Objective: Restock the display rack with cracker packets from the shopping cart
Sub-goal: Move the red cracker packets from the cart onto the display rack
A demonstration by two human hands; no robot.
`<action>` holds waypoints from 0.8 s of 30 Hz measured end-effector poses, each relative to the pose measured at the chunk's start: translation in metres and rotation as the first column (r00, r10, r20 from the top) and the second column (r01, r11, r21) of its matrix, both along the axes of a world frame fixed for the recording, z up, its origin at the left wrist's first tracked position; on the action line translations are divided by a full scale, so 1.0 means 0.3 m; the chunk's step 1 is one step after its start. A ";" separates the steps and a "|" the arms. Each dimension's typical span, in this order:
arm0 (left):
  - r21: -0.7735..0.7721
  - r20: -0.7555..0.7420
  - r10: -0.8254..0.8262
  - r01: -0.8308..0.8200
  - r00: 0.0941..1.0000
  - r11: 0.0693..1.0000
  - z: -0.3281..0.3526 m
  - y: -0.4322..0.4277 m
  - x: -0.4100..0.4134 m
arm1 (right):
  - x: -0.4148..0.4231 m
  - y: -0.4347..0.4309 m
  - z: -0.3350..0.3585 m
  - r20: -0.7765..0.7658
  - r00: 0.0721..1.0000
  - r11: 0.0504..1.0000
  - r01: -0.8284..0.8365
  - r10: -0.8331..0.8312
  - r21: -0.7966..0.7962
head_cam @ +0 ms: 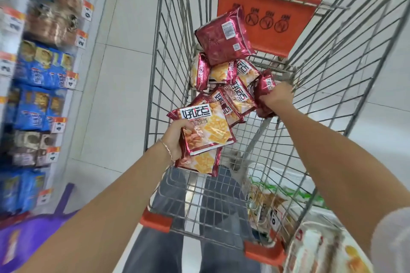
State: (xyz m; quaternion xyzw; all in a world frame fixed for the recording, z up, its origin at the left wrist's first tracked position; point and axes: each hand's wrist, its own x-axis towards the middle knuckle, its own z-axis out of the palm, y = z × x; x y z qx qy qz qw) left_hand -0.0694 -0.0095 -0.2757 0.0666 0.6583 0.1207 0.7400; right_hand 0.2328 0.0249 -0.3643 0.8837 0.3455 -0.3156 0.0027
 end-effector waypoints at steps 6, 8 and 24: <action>0.014 0.008 -0.033 0.033 0.999 0.999 0.034 -0.011 0.011 | -0.150 -0.172 0.182 0.168 0.984 0.928 -0.111 0.053 0.355; 0.008 0.014 -0.047 0.047 0.999 0.999 0.074 -0.005 0.028 | -0.149 -0.228 0.277 0.278 0.942 0.788 -0.314 0.188 0.529; 0.228 0.230 -0.172 0.119 0.958 0.966 0.510 0.196 0.036 | -0.066 -0.225 0.810 0.662 0.294 -0.151 -0.836 0.689 0.528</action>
